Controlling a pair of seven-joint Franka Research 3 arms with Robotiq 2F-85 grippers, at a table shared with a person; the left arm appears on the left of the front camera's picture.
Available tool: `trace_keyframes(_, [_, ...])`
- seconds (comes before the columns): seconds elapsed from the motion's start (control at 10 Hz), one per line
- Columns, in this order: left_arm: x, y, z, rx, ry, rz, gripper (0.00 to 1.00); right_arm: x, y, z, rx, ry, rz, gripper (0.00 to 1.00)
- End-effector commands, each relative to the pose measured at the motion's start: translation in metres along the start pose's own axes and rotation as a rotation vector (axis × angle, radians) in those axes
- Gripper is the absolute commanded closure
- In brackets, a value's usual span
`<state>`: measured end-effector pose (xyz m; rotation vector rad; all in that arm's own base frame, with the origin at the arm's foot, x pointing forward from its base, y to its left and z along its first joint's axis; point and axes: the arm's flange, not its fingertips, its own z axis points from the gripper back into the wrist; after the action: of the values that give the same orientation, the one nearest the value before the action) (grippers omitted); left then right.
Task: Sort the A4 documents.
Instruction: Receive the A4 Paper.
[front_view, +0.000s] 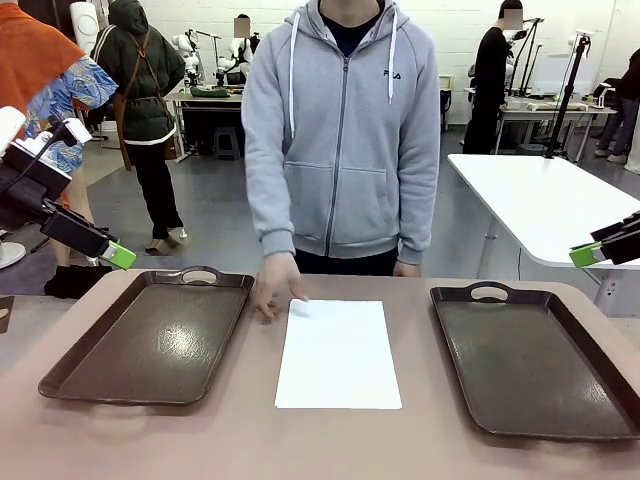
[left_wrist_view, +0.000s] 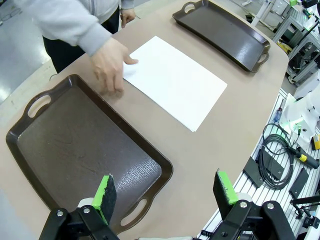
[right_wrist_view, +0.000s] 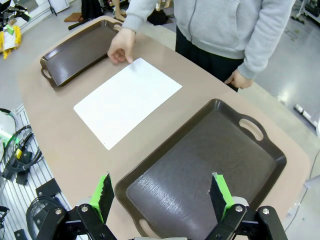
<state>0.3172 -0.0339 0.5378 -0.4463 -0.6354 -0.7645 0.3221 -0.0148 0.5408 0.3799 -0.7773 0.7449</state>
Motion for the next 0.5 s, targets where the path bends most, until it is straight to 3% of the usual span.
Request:
trace_keyframes(0.0, [0.0003,0.0005,0.0003,-0.013,-0.013,-0.002,0.00,0.0000,-0.0005,-0.0022,0.009,-0.003,0.000,0.00])
trace_keyframes(0.4, [0.0003,0.0005,0.0003,-0.013,-0.013,-0.002,0.00,0.0000,-0.0005,-0.0022,0.009,-0.003,0.000,0.00])
